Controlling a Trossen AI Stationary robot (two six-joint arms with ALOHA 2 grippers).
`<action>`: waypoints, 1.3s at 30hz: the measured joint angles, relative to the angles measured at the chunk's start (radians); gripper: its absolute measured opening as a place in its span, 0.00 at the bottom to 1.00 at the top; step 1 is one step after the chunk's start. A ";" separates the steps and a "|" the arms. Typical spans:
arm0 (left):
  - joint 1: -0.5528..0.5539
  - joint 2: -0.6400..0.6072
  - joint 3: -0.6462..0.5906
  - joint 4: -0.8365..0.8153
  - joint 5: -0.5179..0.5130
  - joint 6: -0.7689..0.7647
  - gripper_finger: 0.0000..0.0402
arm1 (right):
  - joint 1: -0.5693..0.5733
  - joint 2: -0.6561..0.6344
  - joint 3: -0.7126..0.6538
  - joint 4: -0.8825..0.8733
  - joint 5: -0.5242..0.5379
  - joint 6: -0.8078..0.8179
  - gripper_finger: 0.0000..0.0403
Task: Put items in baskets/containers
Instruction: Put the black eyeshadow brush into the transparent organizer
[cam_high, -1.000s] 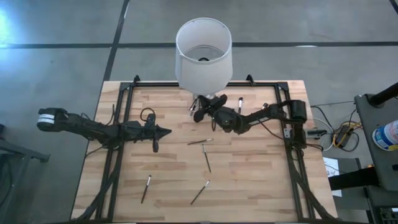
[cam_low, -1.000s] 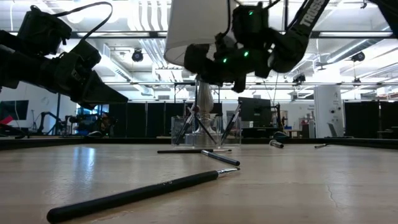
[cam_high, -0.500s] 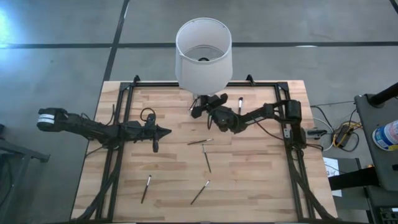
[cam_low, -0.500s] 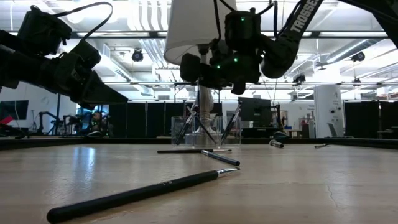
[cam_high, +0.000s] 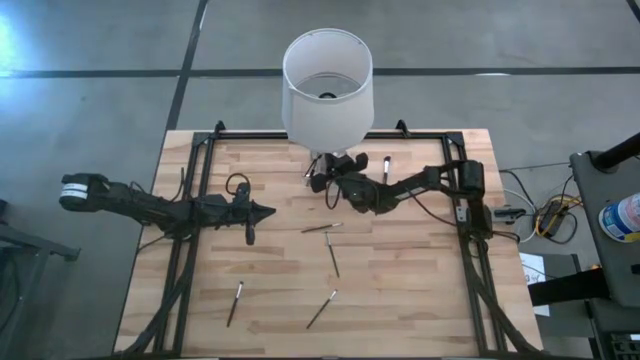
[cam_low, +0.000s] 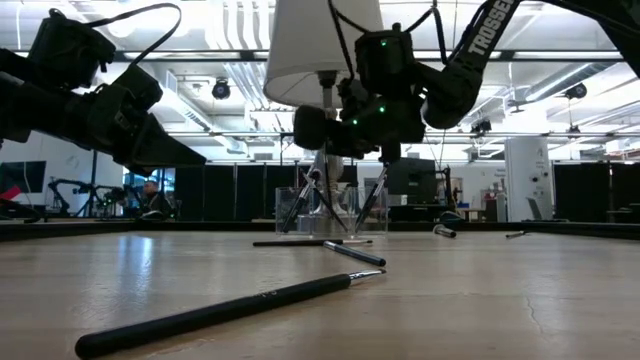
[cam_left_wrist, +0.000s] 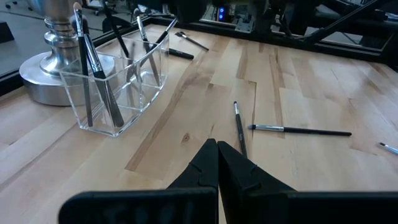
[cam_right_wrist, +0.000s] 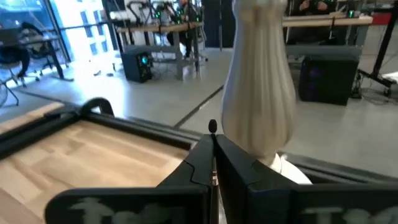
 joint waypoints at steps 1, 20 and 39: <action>0.000 0.000 0.000 0.000 0.000 -0.002 0.00 | 0.000 -0.001 0.000 -0.020 0.000 0.014 0.03; 0.000 0.005 0.000 -0.046 0.012 -0.017 0.00 | 0.023 -0.301 -0.001 -0.701 -0.187 0.122 0.26; -0.242 0.029 0.018 -0.063 -0.041 0.013 0.00 | 0.419 -0.408 -0.073 -0.951 -0.307 0.259 0.03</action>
